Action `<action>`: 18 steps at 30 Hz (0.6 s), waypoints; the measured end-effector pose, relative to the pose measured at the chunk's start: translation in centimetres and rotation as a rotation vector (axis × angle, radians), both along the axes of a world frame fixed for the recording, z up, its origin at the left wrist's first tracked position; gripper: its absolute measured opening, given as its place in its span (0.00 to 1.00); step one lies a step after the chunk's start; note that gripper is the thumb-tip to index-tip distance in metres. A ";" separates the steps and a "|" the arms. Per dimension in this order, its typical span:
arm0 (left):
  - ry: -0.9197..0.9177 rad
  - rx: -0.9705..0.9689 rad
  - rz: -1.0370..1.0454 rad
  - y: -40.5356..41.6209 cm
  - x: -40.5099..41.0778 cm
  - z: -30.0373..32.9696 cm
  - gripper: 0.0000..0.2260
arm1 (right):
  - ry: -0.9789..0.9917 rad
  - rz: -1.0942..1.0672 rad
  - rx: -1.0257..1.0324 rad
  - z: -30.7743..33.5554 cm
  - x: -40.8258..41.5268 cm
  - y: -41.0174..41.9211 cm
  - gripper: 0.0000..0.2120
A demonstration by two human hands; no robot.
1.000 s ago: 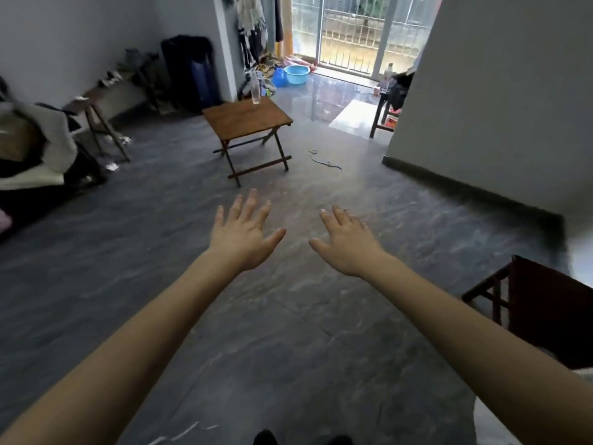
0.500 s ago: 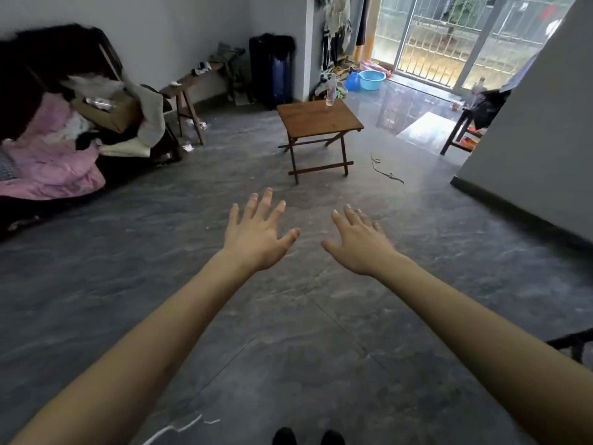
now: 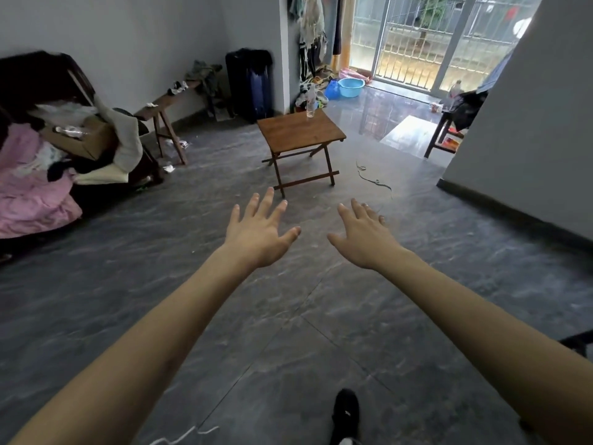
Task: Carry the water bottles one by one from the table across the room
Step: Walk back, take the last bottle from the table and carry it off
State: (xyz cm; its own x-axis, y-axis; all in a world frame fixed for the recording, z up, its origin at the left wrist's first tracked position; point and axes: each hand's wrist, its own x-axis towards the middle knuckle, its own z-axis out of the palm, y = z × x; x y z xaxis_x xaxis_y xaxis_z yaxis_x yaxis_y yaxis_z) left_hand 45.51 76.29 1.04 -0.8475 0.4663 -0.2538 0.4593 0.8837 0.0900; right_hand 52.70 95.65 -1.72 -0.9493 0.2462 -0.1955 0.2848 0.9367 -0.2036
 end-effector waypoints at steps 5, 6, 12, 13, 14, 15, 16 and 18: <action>0.025 -0.010 -0.035 7.0 -3.8 0.1 0.33 | 0.038 -0.018 0.041 0.4 -3.6 6.3 0.35; 0.032 -0.004 -0.031 8.6 -4.6 0.1 0.33 | 0.045 -0.019 0.040 0.5 -4.3 7.8 0.35; 0.028 0.004 -0.053 18.1 -8.2 1.1 0.32 | 0.036 -0.043 0.031 1.3 -7.5 17.1 0.35; 0.029 0.008 -0.053 19.5 -8.7 1.3 0.32 | 0.042 -0.052 0.031 1.5 -8.0 18.6 0.35; 0.029 0.011 -0.056 20.8 -9.2 1.4 0.32 | 0.049 -0.061 0.021 1.8 -8.4 19.9 0.35; 0.030 0.009 -0.065 22.1 -9.6 1.5 0.32 | 0.056 -0.068 0.007 2.0 -8.7 21.2 0.35; 0.035 -0.001 -0.079 23.3 -10.1 1.6 0.32 | 0.060 -0.074 -0.003 2.1 -8.9 22.4 0.35; 0.049 -0.021 -0.097 25.8 -11.1 1.8 0.32 | 0.065 -0.091 -0.004 2.3 -9.4 24.6 0.35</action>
State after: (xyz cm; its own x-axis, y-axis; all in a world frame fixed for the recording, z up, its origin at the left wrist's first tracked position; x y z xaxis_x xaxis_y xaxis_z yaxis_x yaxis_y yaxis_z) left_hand 34.39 102.11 2.84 -0.8104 0.5415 -0.2236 0.5459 0.8365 0.0473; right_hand 43.35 120.24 0.54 -0.9336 0.3316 -0.1358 0.3552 0.9066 -0.2280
